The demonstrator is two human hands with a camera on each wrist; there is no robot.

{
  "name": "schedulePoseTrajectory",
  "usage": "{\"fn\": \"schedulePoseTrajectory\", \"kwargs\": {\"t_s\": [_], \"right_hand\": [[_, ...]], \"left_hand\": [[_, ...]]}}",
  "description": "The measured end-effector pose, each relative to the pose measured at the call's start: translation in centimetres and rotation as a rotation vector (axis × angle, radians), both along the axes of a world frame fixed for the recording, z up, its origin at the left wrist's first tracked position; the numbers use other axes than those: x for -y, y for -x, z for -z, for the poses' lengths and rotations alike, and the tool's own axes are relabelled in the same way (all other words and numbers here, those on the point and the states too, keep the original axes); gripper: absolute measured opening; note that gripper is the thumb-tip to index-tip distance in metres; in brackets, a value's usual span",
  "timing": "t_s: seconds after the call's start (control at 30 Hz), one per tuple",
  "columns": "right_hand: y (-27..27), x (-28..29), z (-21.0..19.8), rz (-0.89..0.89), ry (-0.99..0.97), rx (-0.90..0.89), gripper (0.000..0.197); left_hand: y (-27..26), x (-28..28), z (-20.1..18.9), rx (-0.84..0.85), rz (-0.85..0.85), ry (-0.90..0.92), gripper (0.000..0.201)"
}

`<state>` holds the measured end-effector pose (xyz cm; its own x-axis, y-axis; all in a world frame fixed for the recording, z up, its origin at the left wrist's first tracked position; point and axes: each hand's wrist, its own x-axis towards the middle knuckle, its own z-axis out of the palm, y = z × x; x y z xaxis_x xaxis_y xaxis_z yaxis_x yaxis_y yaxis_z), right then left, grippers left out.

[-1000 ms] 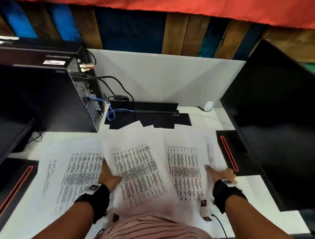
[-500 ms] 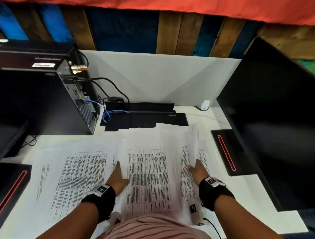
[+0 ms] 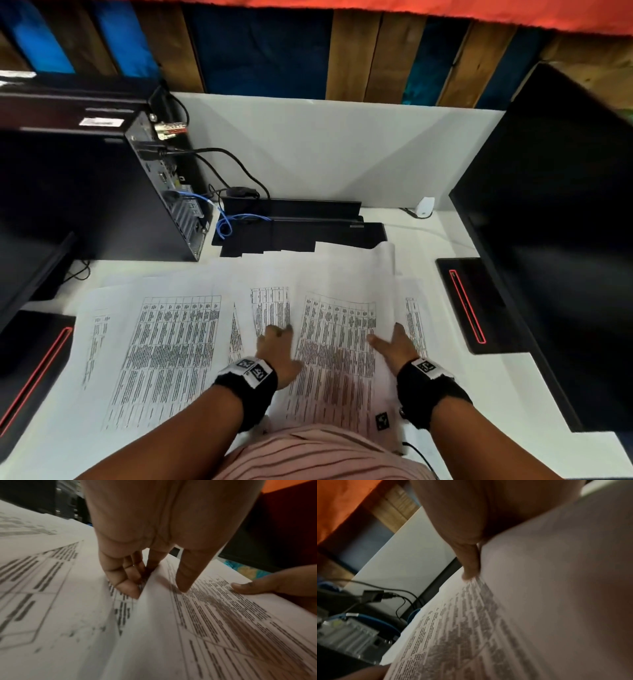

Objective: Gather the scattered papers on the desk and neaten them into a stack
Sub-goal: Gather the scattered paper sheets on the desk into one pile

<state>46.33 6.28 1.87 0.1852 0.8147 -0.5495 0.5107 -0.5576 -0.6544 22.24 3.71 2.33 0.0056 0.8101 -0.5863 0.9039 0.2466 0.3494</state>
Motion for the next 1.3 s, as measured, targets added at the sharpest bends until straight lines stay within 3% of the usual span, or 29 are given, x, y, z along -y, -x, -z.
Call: {"fn": "schedulePoseTrajectory", "kwargs": {"t_s": [0.07, 0.17, 0.27, 0.37, 0.5, 0.6, 0.7, 0.77, 0.87, 0.97, 1.07, 1.3], "right_hand": [[-0.3, -0.2, 0.4, 0.032, -0.008, 0.009, 0.065], [-1.8, -0.6, 0.9, 0.037, 0.036, 0.042, 0.055], [-2.5, -1.1, 1.0, 0.031, 0.070, 0.056, 0.062], [-2.1, -1.3, 0.5, 0.056, 0.073, 0.085, 0.072], [-2.0, -1.4, 1.0, 0.063, 0.080, 0.103, 0.065], [-1.7, -1.3, 1.1, 0.078, 0.070, 0.102, 0.059], [-1.6, -1.3, 0.9, 0.074, 0.055, 0.114, 0.060], [-1.5, -1.1, 0.7, 0.070, 0.046, 0.108, 0.054], [-1.4, -0.9, 0.6, 0.067, 0.041, 0.090, 0.052], [-1.4, -0.8, 0.2, 0.068, 0.035, 0.083, 0.054], [-1.2, -0.6, -0.4, 0.073, 0.025, 0.085, 0.056], [-1.0, -0.5, -1.1, 0.052, 0.047, 0.096, 0.054]], "left_hand": [[0.0, -0.7, -0.2, 0.066, 0.007, 0.029, 0.075], [3.7, -1.3, -1.1, 0.212, -0.255, -0.130, 0.053], [11.1, -1.3, -1.9, -0.008, -0.462, -0.226, 0.040], [18.6, 0.9, -1.6, -0.344, -0.662, -0.061, 0.052], [24.1, 6.7, 0.0, -0.418, -0.970, 0.002, 0.102], [24.2, 8.4, 0.6, -0.410, -0.985, -0.025, 0.125], [22.8, 8.0, 0.4, -0.326, -1.049, -0.106, 0.123], [21.8, 7.3, 0.2, -0.186, -1.063, -0.138, 0.111], [19.7, 6.3, -0.4, 0.117, -1.018, -0.204, 0.070], [18.2, 5.4, -1.1, 0.265, -0.941, -0.216, 0.047], [17.9, 4.8, -2.6, 0.262, -0.931, -0.277, 0.038], [18.2, 4.8, -7.1, 0.162, -0.869, -0.439, 0.039]]}}
